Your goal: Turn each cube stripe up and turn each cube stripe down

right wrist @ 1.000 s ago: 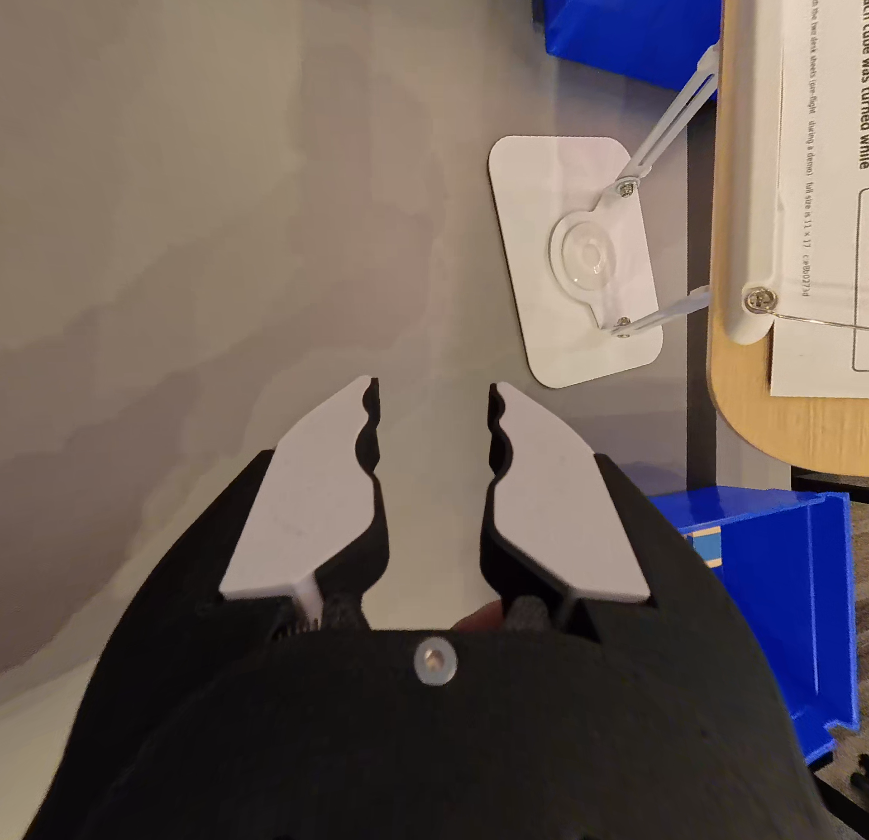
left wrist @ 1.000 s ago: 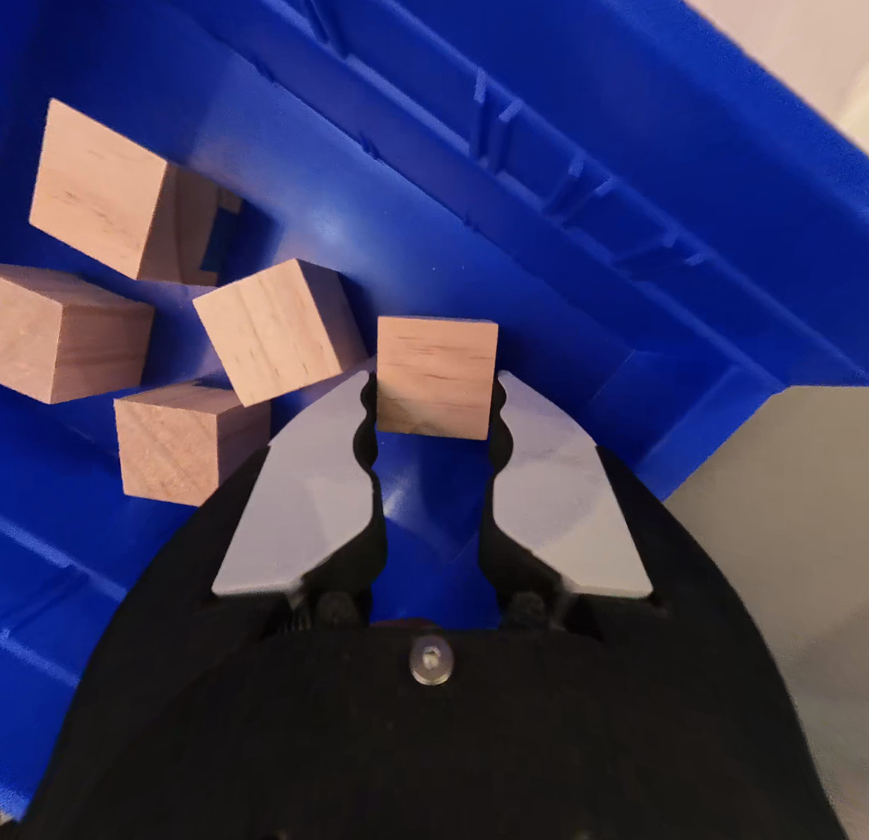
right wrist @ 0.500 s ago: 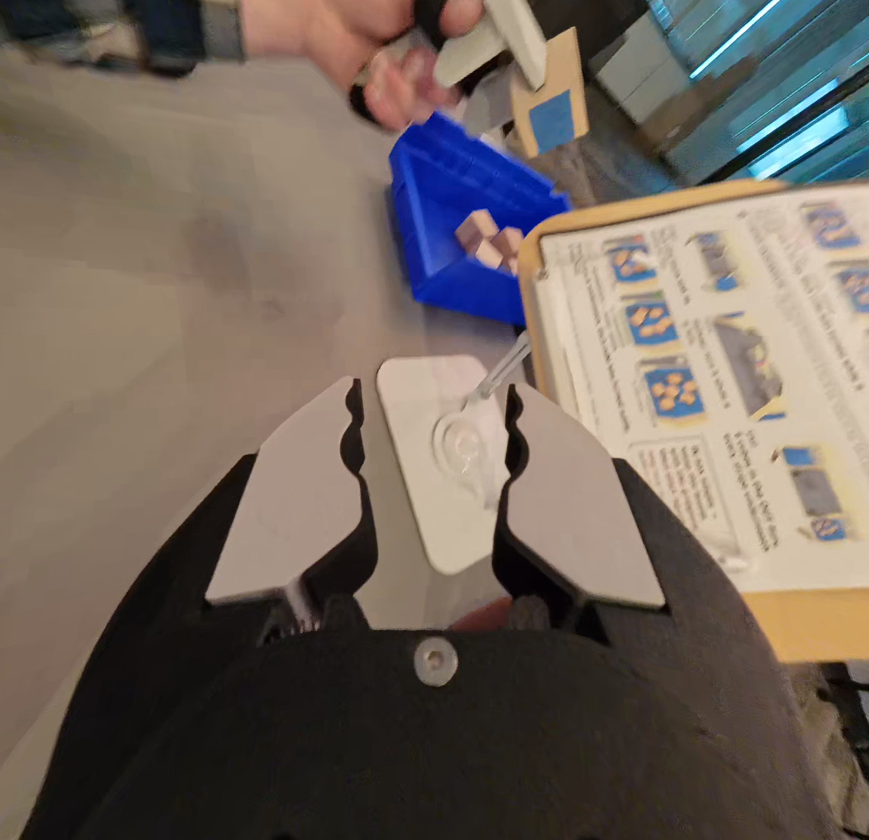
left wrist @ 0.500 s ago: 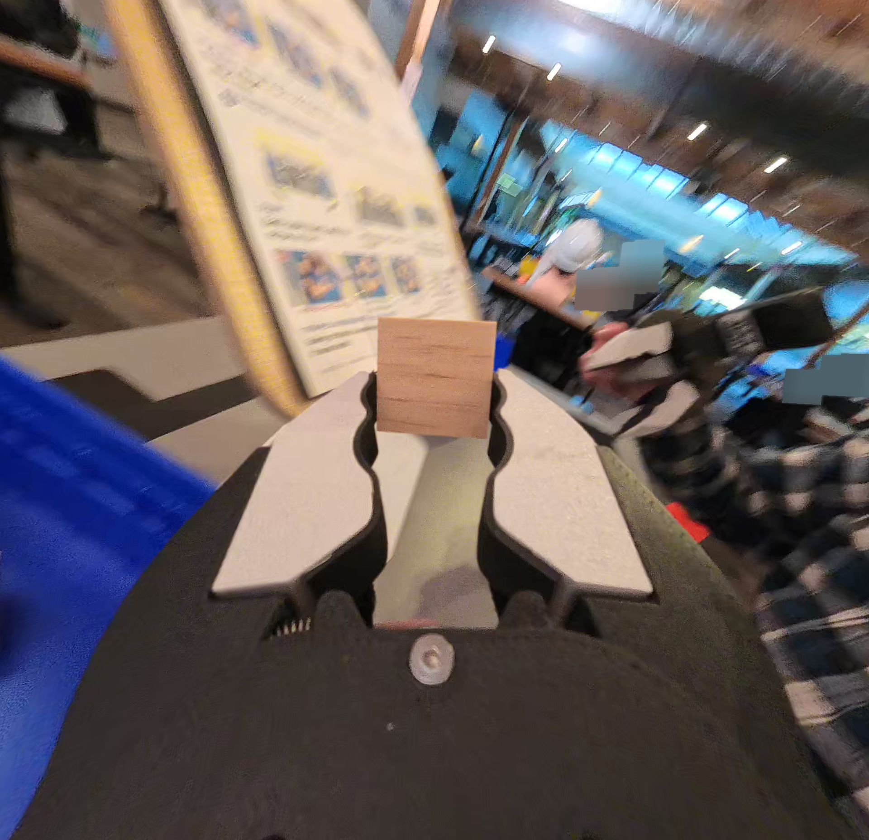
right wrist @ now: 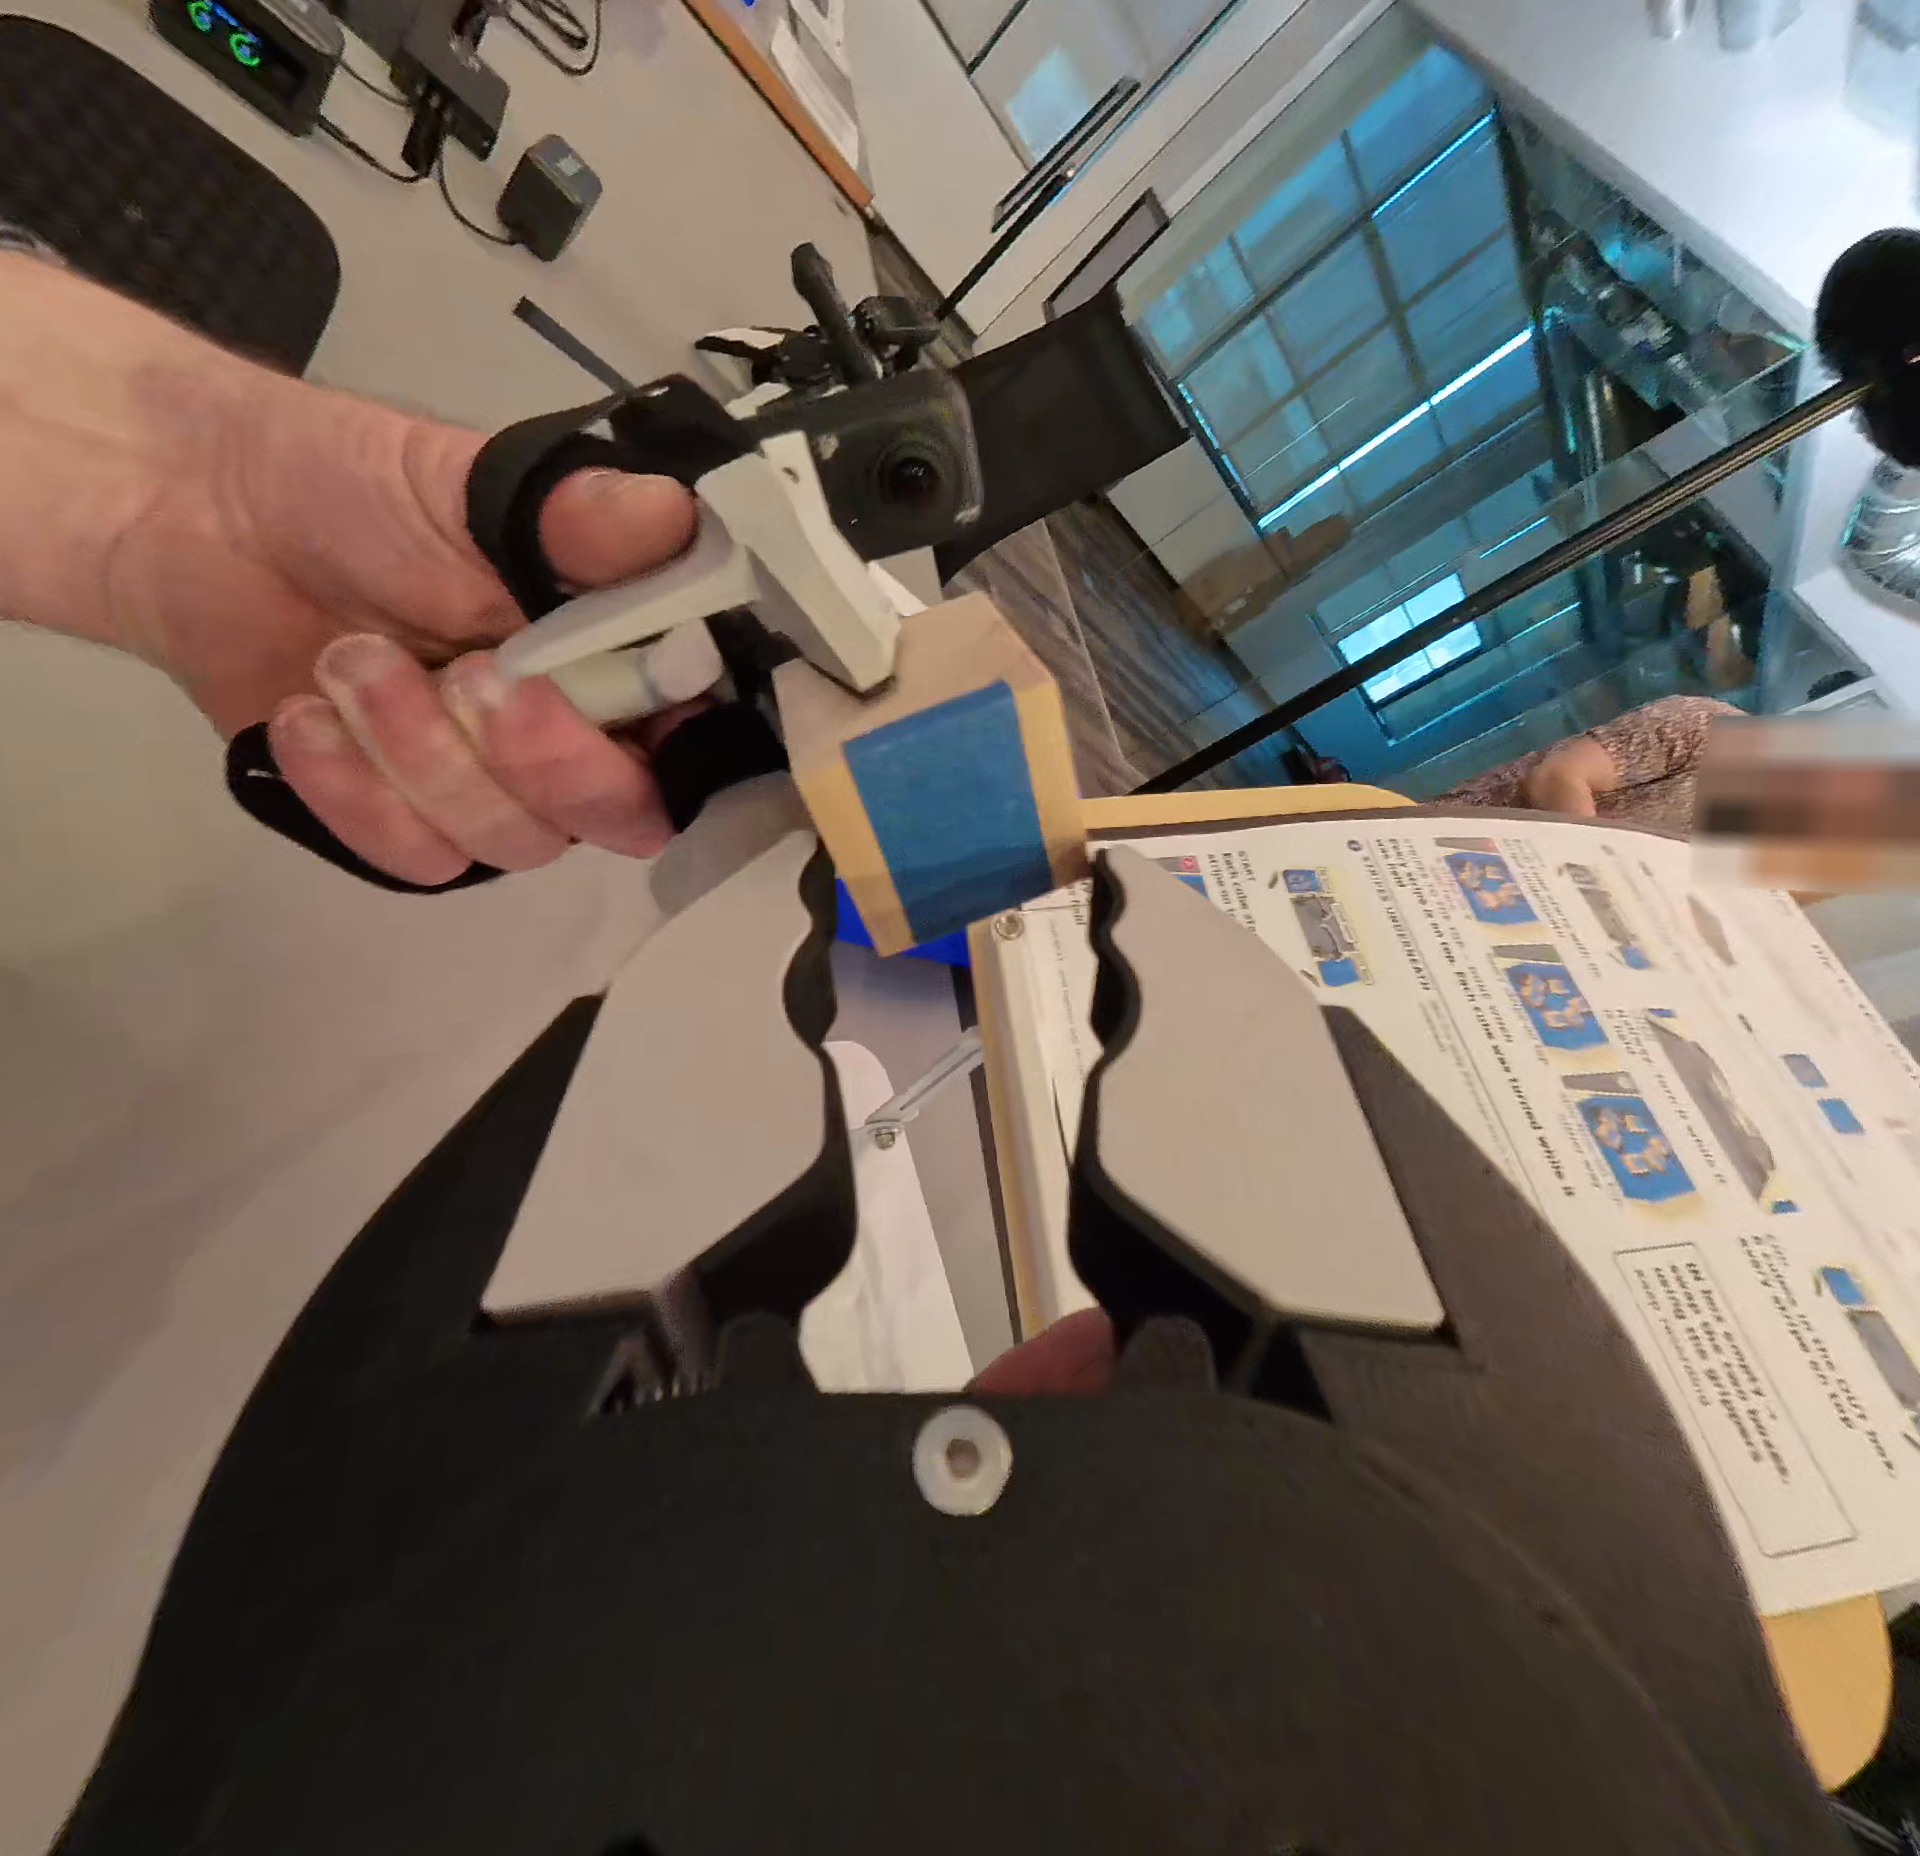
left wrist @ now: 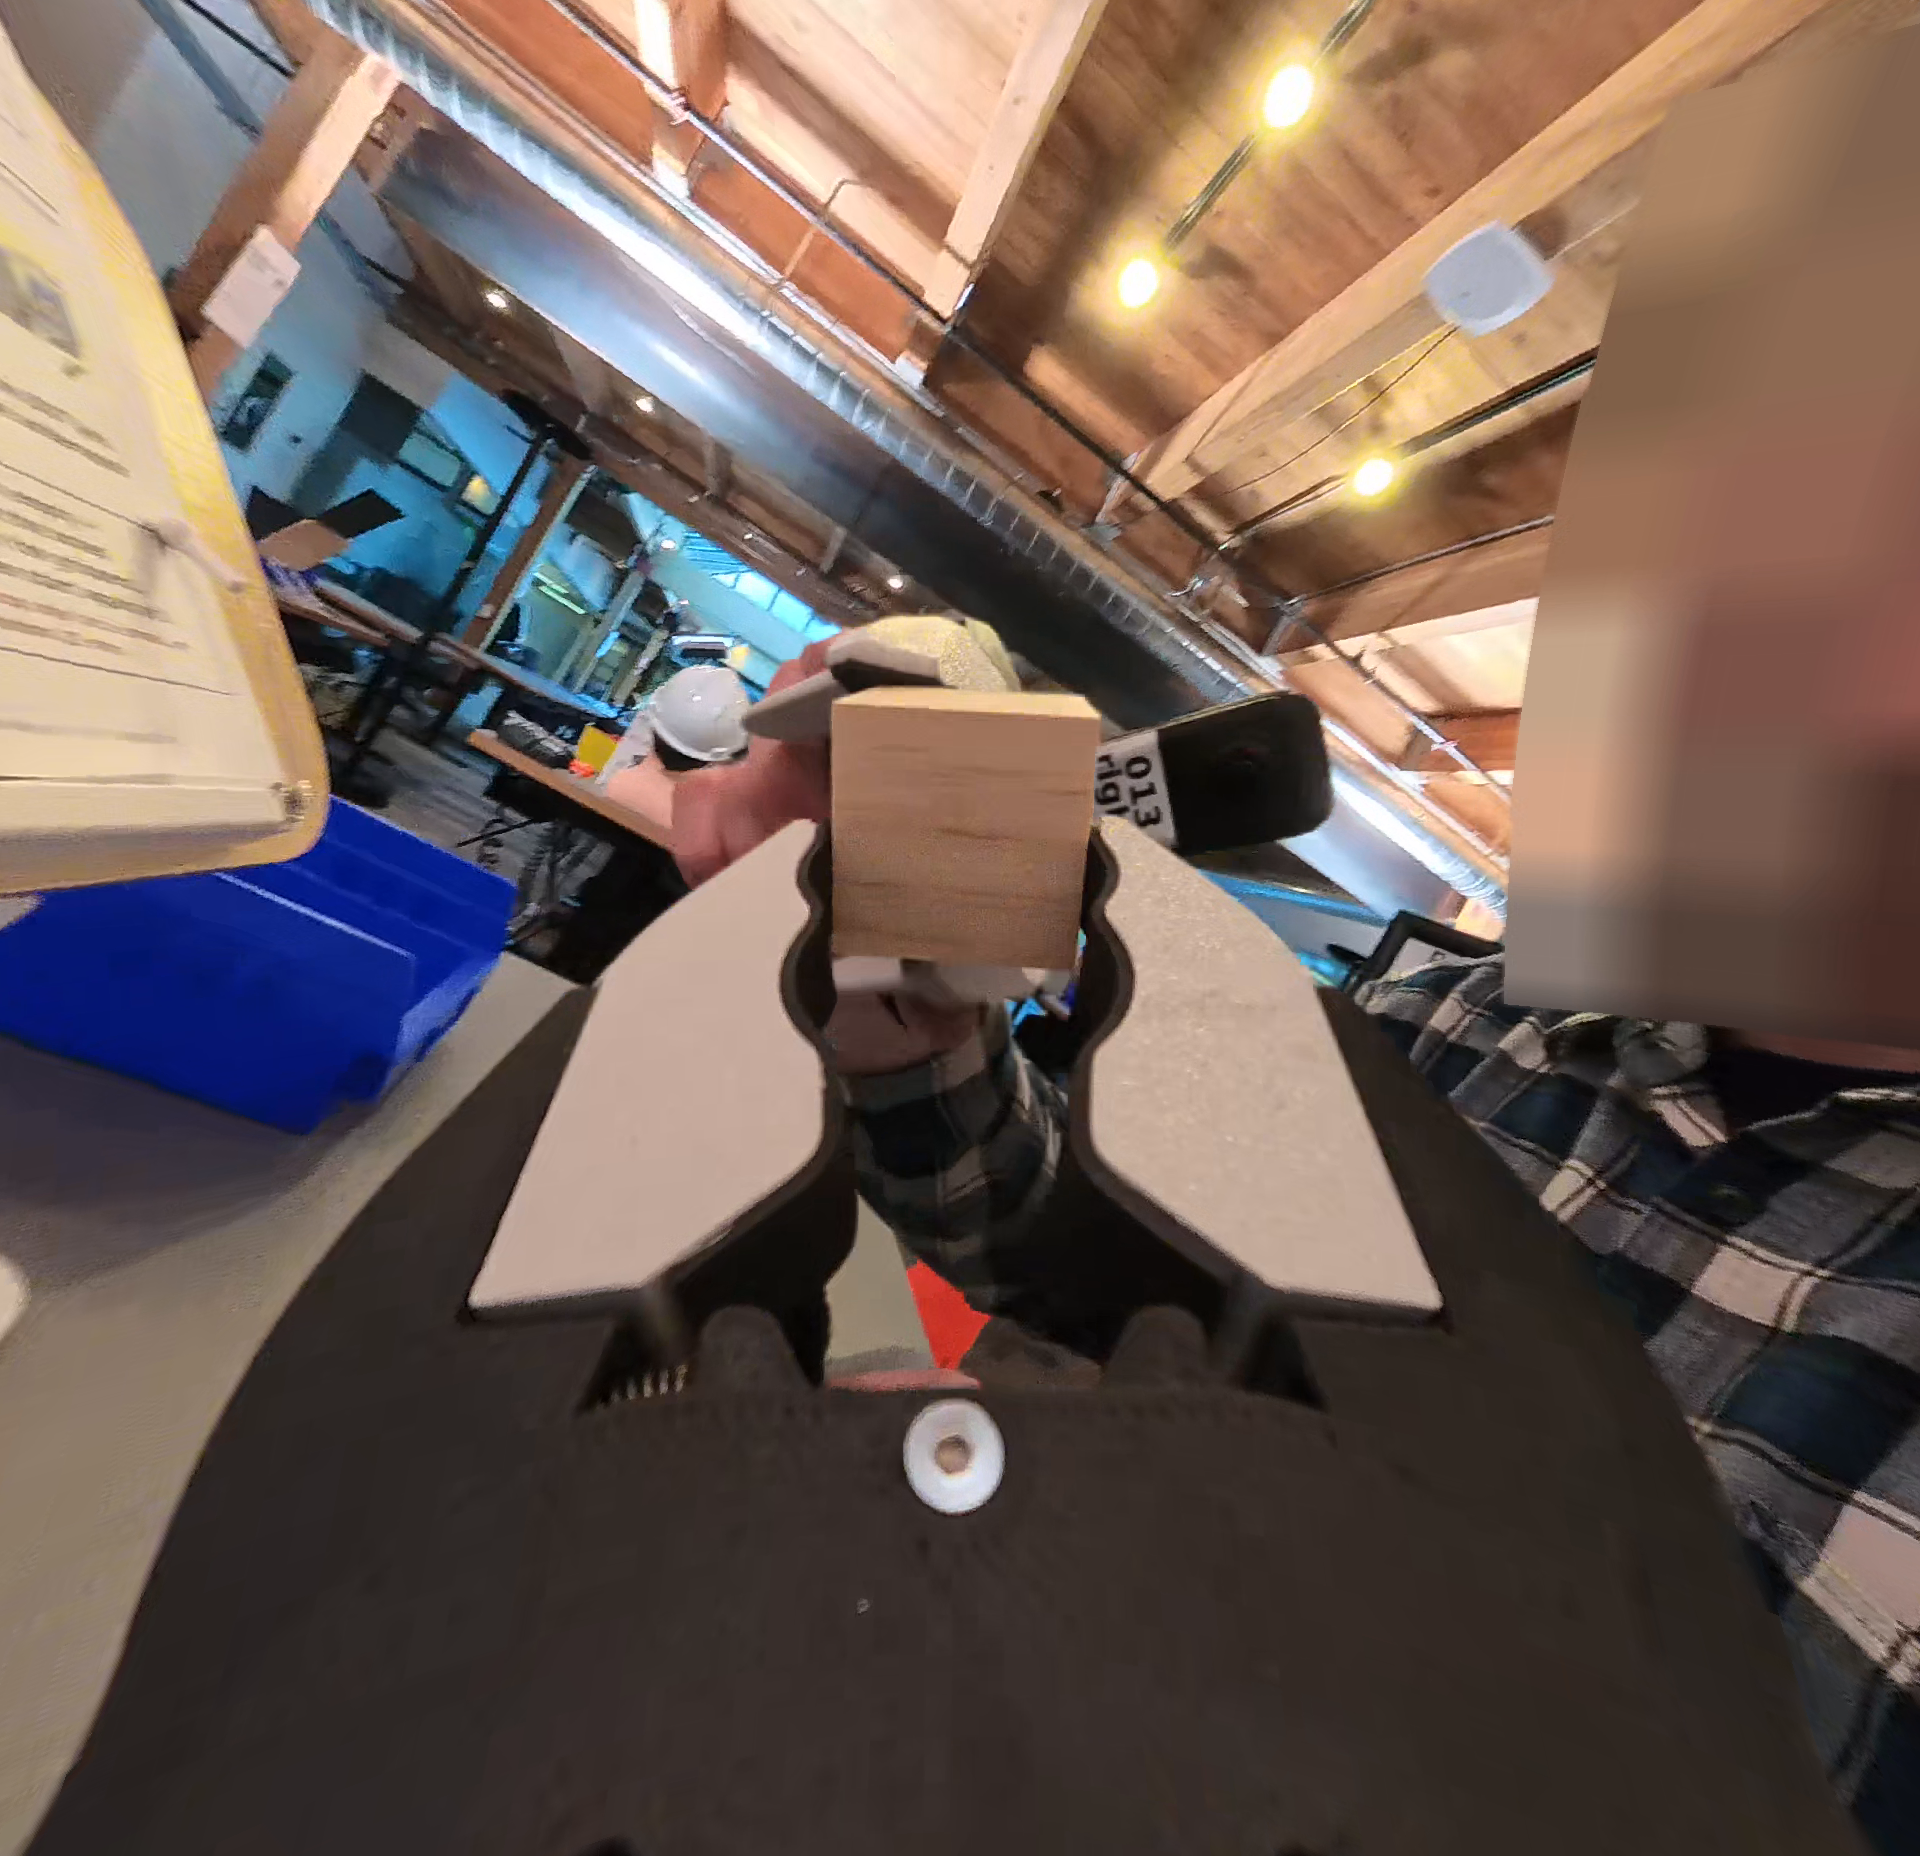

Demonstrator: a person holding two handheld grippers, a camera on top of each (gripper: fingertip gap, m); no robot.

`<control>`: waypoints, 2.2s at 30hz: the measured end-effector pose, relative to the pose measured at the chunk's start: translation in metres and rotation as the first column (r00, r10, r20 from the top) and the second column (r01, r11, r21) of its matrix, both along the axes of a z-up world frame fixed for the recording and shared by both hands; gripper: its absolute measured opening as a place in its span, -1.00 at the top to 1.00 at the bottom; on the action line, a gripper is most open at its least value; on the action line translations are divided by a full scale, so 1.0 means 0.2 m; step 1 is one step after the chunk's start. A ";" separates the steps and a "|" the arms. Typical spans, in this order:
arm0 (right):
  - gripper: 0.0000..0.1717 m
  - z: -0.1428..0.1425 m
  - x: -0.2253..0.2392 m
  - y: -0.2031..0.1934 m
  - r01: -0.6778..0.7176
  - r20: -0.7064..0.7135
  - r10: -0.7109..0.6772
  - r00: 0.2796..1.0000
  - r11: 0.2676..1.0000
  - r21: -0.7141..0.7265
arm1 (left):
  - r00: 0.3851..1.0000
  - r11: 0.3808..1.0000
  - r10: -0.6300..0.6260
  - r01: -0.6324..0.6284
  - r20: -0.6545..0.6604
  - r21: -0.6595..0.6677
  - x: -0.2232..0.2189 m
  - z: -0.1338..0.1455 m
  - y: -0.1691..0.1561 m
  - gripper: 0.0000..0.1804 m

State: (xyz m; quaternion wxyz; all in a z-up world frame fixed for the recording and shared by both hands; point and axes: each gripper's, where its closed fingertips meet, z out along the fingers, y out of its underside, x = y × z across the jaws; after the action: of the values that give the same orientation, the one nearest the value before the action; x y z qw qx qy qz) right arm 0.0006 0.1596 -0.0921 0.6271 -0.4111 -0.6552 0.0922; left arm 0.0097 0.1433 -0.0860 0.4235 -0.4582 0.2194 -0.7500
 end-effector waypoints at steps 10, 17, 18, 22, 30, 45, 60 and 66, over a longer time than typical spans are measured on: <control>0.46 0.02 0.09 -0.04 -0.067 0.044 0.065 0.997 0.997 0.024 | 0.995 0.996 -0.074 0.077 0.064 -0.039 0.10 0.01 -0.02 0.50; 0.47 0.01 0.14 -0.06 -0.131 0.108 0.139 0.984 0.988 -0.077 | 0.988 0.992 -0.114 0.119 0.101 -0.045 0.15 -0.02 -0.05 0.51; 0.47 0.01 0.15 -0.06 -0.141 0.118 0.151 0.982 0.986 -0.089 | 0.989 0.992 -0.116 0.120 0.096 -0.036 0.16 -0.02 -0.06 0.51; 0.48 0.03 0.18 -0.06 -0.148 0.159 0.162 0.974 0.985 -0.094 | 0.987 0.991 -0.128 0.131 0.098 -0.025 0.18 0.00 -0.07 0.51; 0.48 -0.02 0.26 -0.09 -0.127 0.314 0.191 0.930 0.969 -0.212 | 0.997 0.998 -0.019 0.024 -0.078 0.064 0.23 -0.06 -0.05 0.43; 0.48 -0.06 0.32 -0.19 -0.172 0.501 0.357 0.788 0.909 -0.379 | 0.989 0.987 -0.143 0.140 0.034 0.081 0.28 -0.04 -0.11 0.52; 0.49 -0.08 0.35 -0.25 -0.200 0.509 0.432 0.744 0.872 -0.447 | 0.961 0.953 -0.277 0.275 -0.002 0.129 0.33 -0.07 -0.19 0.48; 0.36 -0.07 0.34 -0.19 -0.136 0.512 0.353 0.783 0.900 -0.413 | 0.985 0.977 -0.169 0.165 0.022 0.138 0.32 -0.07 -0.13 0.49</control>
State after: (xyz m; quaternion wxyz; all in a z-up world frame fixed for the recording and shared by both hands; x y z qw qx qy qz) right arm 0.0682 0.1222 -0.1068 0.2975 -0.4352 -0.8342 0.1620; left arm 0.0738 0.1176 -0.0996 0.3928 -0.3957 0.3006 -0.7738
